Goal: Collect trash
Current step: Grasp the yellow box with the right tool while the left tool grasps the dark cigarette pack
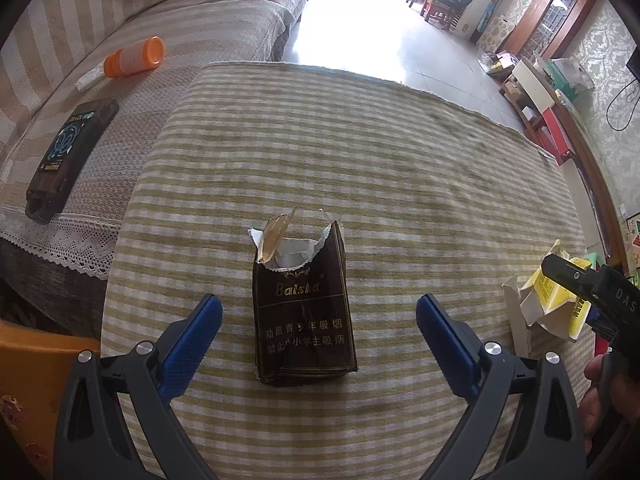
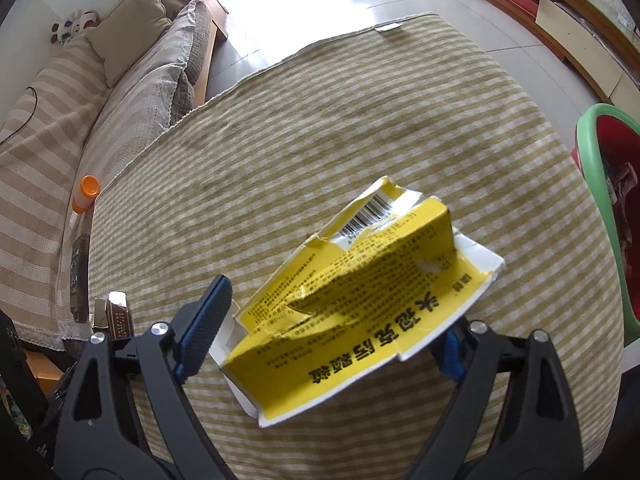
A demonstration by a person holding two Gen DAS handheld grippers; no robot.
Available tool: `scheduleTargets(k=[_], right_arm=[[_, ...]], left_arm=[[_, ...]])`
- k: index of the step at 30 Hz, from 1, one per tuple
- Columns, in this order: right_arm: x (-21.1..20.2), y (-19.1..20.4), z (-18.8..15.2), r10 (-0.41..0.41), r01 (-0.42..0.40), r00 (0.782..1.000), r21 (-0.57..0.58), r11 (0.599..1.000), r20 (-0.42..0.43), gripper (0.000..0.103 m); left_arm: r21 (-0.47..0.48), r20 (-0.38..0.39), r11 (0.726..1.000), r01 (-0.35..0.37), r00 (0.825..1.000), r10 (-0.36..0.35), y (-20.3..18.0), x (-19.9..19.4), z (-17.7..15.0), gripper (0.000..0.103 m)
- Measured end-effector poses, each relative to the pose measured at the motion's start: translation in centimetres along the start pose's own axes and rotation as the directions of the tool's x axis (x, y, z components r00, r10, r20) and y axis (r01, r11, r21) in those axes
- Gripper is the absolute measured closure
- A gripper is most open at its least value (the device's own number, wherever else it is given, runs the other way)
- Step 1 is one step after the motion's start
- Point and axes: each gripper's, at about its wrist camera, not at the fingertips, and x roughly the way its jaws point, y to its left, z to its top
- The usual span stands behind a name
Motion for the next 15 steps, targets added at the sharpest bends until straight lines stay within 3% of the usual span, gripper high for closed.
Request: scheduleTargets(k=[5, 9, 10, 15], right_arm=[[0.3, 0.4, 0.3, -0.008, 0.009, 1.000, -0.050, 0.999, 0.001, 0.044], [0.1, 0.9, 0.3, 0.006, -0.006, 1.000, -0.090, 0.996, -0.008, 0.061], [-0.1, 1.1, 0.2, 0.006, -0.007, 1.000, -0.103, 0.995, -0.008, 0.063], [-0.4, 2.0, 0.0, 0.010, -0.011, 1.000, -0.149, 0.989, -0.006, 0.069]], left_arm=[[-0.007, -0.011, 1.000, -0.020, 1.000, 0.020, 0.3, 0.5, -0.2, 0.023], [-0.024, 0.001, 0.999, -0.032, 0.999, 0.032, 0.8, 0.0, -0.3, 0.048], [-0.028, 0.002, 0.999, -0.030, 1.000, 0.030, 1.0, -0.1, -0.3, 0.056], [-0.020, -0.009, 1.000, 0.006, 1.000, -0.006, 1.2, -0.2, -0.4, 0.060]])
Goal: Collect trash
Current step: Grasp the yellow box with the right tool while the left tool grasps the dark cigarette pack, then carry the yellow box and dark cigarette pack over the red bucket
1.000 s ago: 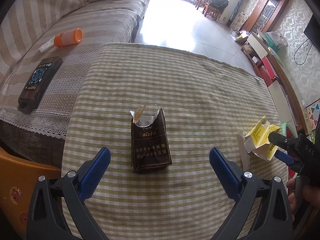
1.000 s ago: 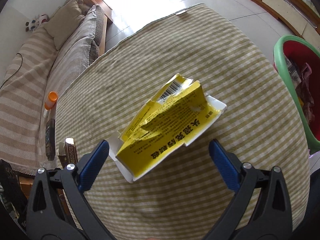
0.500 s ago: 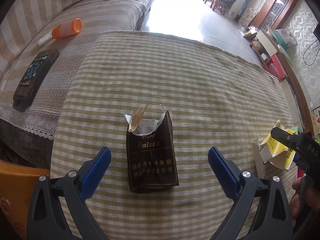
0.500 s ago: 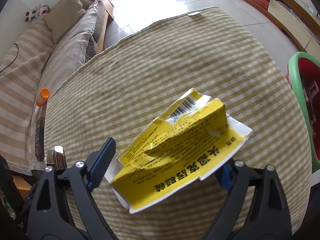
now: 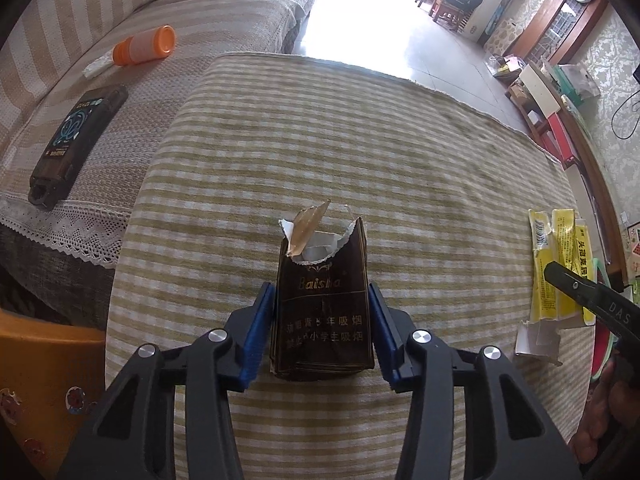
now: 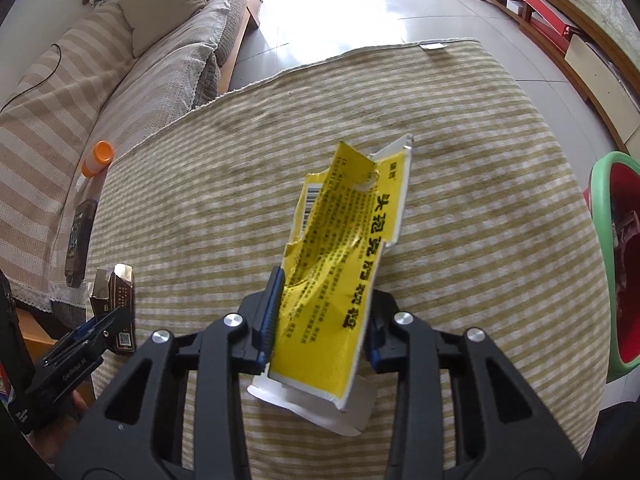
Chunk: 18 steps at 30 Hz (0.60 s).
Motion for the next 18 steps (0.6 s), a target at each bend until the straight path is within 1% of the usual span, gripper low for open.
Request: scheduleTargets(k=[10, 18], right_arm=[[-2.5, 1.2, -0.3, -0.018, 0.022, 0.999, -0.089, 0.996, 0.051, 0.070], [-6.4, 2.0, -1.2, -0.013, 0.030, 0.993, -0.147, 0.989, 0.118, 0.070]], left_arm=[[0.016, 0.027, 1.000, 0.019, 0.999, -0.019, -1.0, -2.1, -1.0, 0.061], [0.046, 0.080, 0.998, 0.039, 0.996, -0.042, -2.1, -5.4, -1.7, 0.061]])
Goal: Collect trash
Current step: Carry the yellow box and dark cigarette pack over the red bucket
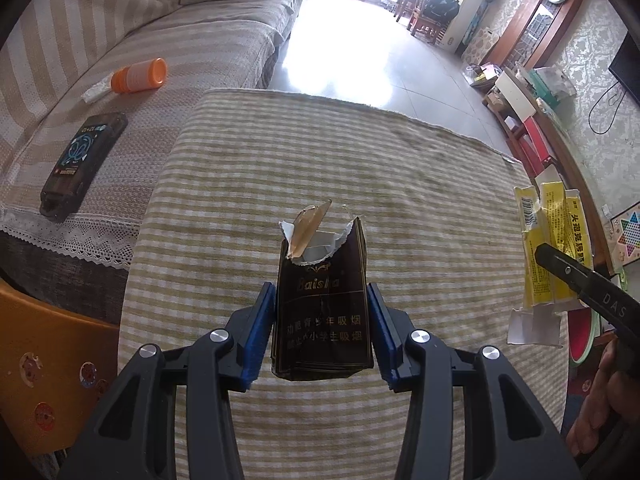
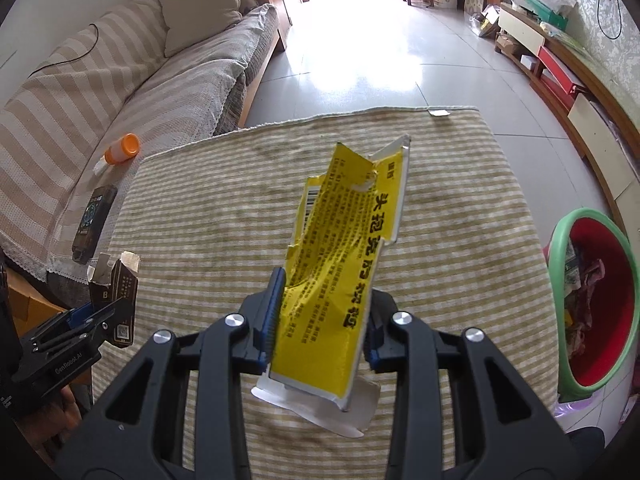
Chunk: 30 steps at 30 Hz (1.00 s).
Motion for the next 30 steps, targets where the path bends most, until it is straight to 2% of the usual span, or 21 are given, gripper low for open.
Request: scheduleTargets(k=[17, 30], right_arm=[[-7.3, -1.8, -2.3, 0.013, -0.010, 0.996, -0.037, 0.999, 0.087, 0.070], [-10.6, -3.3, -2.4, 0.050, -0.041, 0.989, -0.071, 0.997, 0.138, 0.070]], left_arm=[[0.073, 0.099, 0.997, 0.011, 0.995, -0.018, -4.0, -7.0, -2.5, 0.060], [0.092, 0.159, 0.996, -0.005, 0.987, -0.010, -6.4, -10.8, -3.5, 0.060]])
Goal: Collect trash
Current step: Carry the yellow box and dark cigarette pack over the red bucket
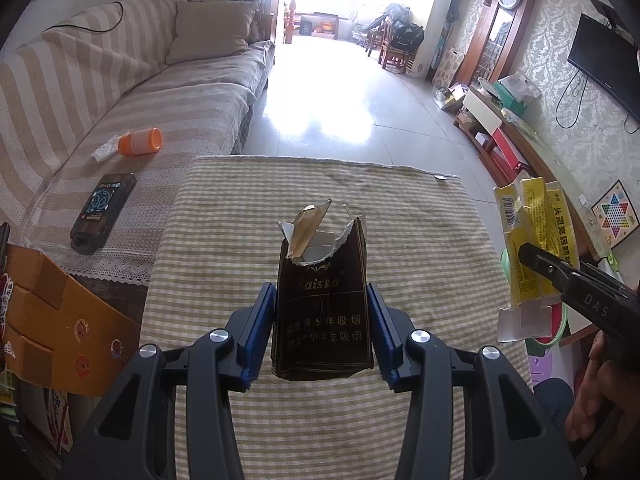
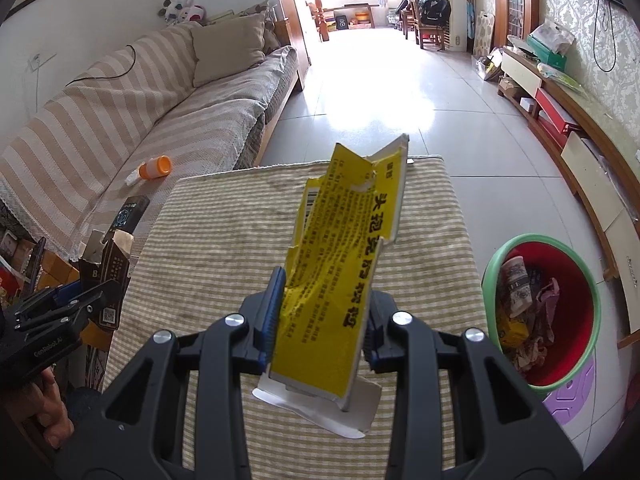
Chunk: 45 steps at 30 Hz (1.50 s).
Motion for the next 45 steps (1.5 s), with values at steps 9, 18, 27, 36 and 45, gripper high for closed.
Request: scheduleTargets(k=[9, 18, 27, 36, 45], right_arm=[[-0.7, -0.7, 0.4, 0.015, -0.015, 1.000, 0.001, 1.000, 0.019, 0.070], [-1.0, -3.4, 0.2, 0.017, -0.018, 1.000, 0.042, 0.999, 0.025, 0.070], [-1.8, -9.0, -0.1, -0.029, 0.025, 0.999, 0.113, 0.993, 0.032, 0.070], [-3.0, -15.8, -0.6, -0.097, 0.088, 0.995, 0.209, 0.974, 0.038, 0.070], [-4.0, -22.1, -2.1, -0.161, 0.147, 0.987, 0.286, 0.947, 0.027, 0.070]], left_arm=[[0.022, 0.017, 1.000, -0.002, 1.000, 0.002, -1.8, -1.1, 0.5, 0.060], [0.057, 0.020, 0.998, 0.008, 1.000, -0.009, -5.0, -0.8, 1.0, 0.060], [0.131, 0.000, 0.990, 0.055, 0.998, -0.055, -10.4, 1.0, 1.7, 0.060], [0.221, -0.023, 0.967, 0.125, 0.992, -0.123, -17.4, 2.8, 2.7, 0.060], [0.322, -0.068, 0.925, 0.200, 0.980, -0.188, -25.0, 5.0, 2.9, 0.060]])
